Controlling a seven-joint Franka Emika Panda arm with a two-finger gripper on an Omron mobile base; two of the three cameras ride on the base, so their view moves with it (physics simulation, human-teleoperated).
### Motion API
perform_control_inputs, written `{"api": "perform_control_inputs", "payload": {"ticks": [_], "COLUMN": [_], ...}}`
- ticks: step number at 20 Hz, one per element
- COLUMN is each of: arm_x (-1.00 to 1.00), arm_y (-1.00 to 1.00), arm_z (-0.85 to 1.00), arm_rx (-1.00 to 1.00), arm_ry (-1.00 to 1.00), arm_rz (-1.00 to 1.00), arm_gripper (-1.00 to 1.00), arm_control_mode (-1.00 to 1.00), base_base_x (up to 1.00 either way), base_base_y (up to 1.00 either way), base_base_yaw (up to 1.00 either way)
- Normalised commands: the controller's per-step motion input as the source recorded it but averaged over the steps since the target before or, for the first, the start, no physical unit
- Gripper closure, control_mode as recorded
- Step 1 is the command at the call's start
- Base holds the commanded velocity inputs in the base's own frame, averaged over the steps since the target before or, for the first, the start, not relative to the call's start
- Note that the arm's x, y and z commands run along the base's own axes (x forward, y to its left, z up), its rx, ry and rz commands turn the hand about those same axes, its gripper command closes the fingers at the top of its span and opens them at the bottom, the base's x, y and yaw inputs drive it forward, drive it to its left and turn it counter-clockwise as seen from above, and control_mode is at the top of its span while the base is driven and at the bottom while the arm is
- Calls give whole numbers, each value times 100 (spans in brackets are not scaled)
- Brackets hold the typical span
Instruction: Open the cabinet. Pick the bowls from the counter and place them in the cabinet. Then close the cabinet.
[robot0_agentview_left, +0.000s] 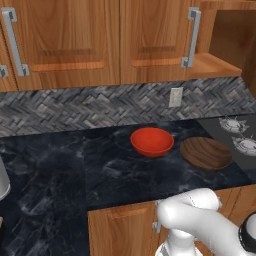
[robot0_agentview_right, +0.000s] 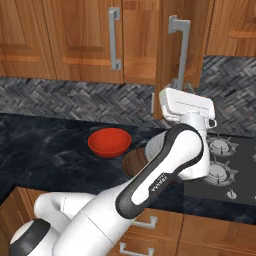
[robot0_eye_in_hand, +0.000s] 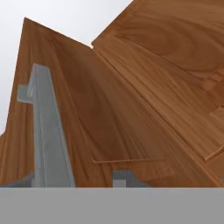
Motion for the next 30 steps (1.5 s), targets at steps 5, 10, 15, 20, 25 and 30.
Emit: {"api": "perform_control_inputs", "payload": {"ticks": [5,10,15,20,25,30], "arm_x": [-11,-67,-100,-100,-97,-38], "arm_y": [-100,-100,-100,-39,71,100], "arm_z": [-38,-7,21,43,52,-1], "arm_rx": [15,15,18,2,-17,-41], "arm_ry": [-15,-24,-20,-17,-7,0], "arm_rz": [1,0,-5,-13,-13,-16], "arm_gripper": [100,100,100,100,100,100], "arm_control_mode": [-100,-100,-100,-100,-100,-100], "base_base_x": [0,0,0,0,0,0], "base_base_y": [0,0,0,0,0,0], "base_base_yaw": [0,0,0,0,0,0]}}
